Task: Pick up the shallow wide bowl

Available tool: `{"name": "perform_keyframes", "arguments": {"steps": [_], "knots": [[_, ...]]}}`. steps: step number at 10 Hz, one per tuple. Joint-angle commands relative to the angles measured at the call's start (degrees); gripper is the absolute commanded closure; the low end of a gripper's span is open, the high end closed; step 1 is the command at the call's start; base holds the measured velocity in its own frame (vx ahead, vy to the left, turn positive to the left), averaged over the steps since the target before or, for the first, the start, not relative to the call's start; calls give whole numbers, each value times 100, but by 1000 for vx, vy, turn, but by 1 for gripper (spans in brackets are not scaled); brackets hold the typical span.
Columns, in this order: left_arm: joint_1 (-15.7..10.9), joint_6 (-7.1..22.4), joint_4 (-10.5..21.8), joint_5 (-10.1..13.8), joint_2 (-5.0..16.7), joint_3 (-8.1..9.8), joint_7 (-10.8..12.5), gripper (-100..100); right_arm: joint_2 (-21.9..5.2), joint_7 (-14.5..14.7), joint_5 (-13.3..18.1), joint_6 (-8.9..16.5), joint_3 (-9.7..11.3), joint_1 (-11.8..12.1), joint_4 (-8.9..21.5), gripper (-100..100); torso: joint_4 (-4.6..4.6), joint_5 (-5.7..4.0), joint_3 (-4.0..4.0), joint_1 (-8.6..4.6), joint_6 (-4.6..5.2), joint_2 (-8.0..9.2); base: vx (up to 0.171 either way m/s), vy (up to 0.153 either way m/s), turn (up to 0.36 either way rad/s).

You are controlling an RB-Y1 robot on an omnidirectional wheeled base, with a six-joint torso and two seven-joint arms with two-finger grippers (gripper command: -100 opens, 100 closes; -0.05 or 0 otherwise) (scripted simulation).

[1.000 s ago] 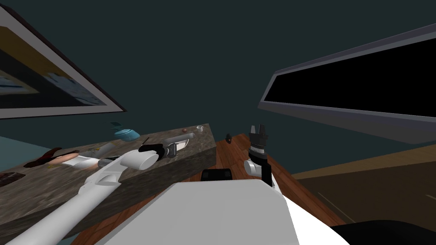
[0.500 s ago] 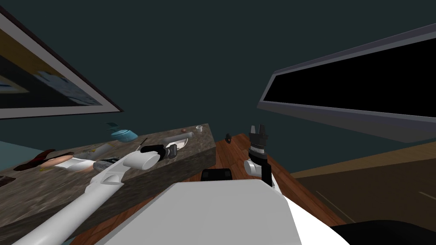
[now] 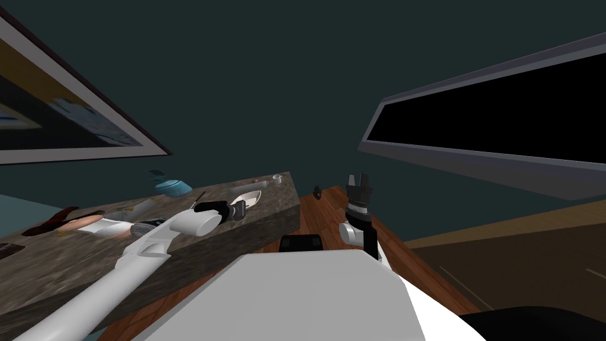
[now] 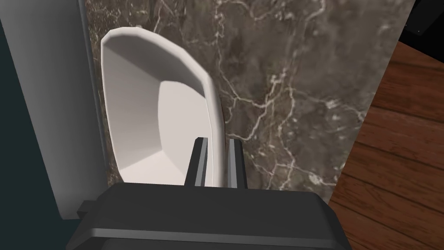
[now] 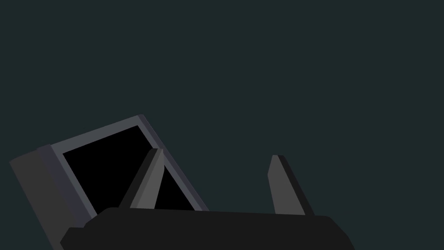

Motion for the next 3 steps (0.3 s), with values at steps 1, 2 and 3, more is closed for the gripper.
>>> {"name": "perform_keyframes", "arguments": {"steps": [1,2,3], "knots": [[42,97,-189,40,74,70,90,100,0,0,0,0,0,0,0,0,0,0,0,0,0,0,-10,7,53],[18,62,-115,34,54,48,51,100,0,0,0,0,0,0,0,0,2,-1,3,-2,1,5,0,0,0],[20,78,-129,37,59,54,64,0,0,0,0,0,0,0,0,0,2,0,3,-3,2,4,0,0,0]]}}
